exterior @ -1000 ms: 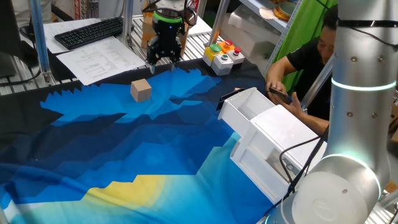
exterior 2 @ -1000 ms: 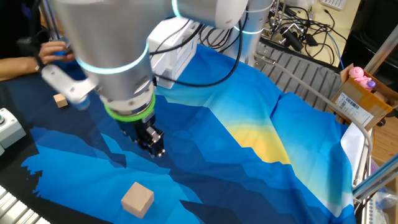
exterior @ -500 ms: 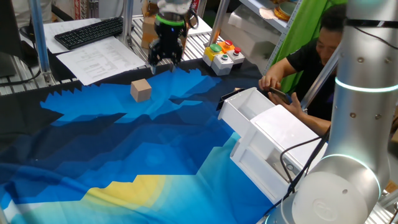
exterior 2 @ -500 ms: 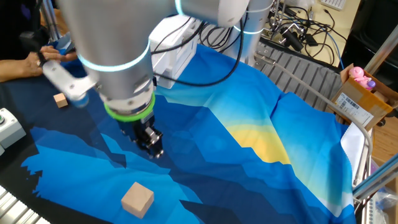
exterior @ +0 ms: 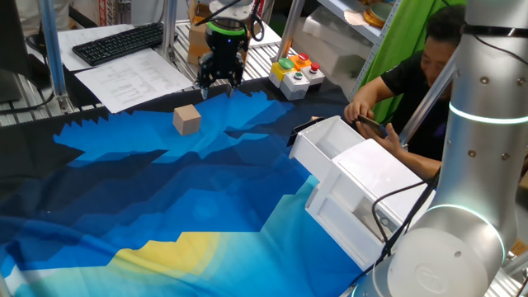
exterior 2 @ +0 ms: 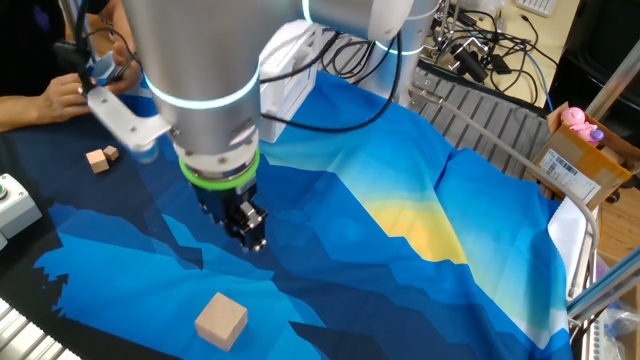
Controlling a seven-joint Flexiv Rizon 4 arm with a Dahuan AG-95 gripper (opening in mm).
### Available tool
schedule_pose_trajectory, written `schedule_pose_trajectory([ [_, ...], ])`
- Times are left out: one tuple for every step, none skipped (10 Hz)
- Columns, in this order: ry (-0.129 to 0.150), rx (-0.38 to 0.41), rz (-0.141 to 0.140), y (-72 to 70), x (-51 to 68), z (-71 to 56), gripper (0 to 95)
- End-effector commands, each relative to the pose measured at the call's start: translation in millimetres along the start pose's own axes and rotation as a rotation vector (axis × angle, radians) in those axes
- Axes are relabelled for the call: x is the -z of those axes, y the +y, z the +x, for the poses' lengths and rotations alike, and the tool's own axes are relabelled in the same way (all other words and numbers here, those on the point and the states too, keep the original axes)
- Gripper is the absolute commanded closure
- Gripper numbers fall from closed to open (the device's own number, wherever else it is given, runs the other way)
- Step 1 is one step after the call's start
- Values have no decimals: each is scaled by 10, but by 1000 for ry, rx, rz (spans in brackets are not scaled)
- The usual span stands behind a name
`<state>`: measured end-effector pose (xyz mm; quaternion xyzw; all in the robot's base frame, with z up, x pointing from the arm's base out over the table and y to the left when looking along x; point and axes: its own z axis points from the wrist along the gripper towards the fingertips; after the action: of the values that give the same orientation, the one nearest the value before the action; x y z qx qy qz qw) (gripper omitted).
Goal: Put things in the drawer
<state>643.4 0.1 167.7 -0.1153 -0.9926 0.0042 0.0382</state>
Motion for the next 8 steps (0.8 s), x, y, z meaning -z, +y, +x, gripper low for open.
schedule_pose_trajectory([
  [12,-16,9,-5,7,-7,380],
  [2,-16,15,-5,7,-7,380],
  [-6,-10,16,-5,7,-7,380],
  [-20,14,20,-5,7,-7,380],
  [-18,82,34,-5,7,-7,380],
  [-11,91,35,-5,7,-7,380],
  [-1,85,32,-5,7,-7,380],
  [16,69,31,-5,7,-7,380],
])
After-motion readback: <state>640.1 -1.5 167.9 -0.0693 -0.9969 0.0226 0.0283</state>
